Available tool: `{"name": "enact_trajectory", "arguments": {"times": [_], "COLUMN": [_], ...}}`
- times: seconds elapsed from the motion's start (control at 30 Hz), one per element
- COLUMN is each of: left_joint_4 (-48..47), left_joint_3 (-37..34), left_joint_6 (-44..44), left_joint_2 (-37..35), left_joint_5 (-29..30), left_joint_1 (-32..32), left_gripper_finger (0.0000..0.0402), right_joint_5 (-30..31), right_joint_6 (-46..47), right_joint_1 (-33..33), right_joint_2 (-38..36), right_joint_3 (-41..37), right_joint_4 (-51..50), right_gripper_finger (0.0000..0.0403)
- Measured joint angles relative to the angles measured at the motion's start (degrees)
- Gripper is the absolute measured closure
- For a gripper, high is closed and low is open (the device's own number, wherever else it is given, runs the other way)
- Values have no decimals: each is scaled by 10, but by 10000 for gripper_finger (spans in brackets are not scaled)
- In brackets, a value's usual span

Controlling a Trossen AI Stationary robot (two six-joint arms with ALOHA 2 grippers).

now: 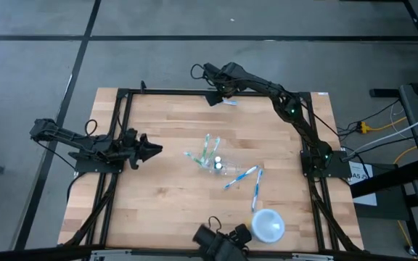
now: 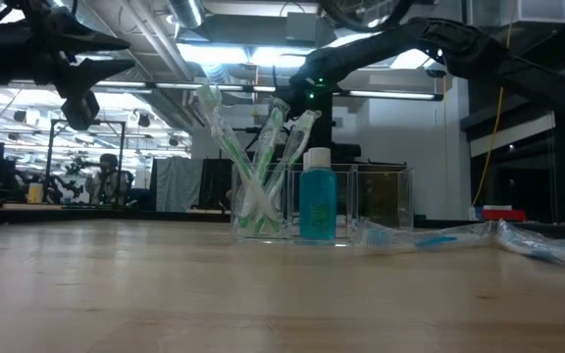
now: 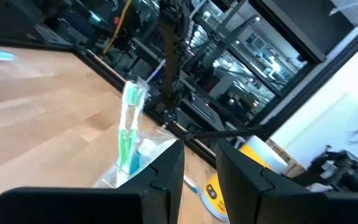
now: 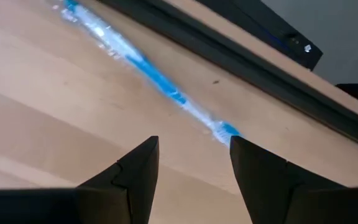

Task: Pick & Place toothbrushing station
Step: Put the top blue toothbrush into the transparent organizer

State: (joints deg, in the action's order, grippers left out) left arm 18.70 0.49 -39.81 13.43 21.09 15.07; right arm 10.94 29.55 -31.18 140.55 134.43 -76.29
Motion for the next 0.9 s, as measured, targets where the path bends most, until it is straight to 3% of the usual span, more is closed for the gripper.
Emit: {"name": "enact_trajectory", "arguments": {"times": [0.4,0.67,0.9], "left_joint_4": [53,56,58], "left_joint_3": [0,0,0], "left_joint_6": [-16,-32,-40], "left_joint_2": [0,0,0], "left_joint_5": [-91,-104,-105], "left_joint_1": [0,0,0], "left_gripper_finger": [313,313,313], "right_joint_5": [20,16,-40], "right_joint_6": [-35,-48,-49], "right_joint_1": [-3,-13,-25], "right_joint_2": [31,31,34], "right_joint_3": [0,0,0], "right_joint_4": [-20,-20,-32], "right_gripper_finger": [201,201,201]}}
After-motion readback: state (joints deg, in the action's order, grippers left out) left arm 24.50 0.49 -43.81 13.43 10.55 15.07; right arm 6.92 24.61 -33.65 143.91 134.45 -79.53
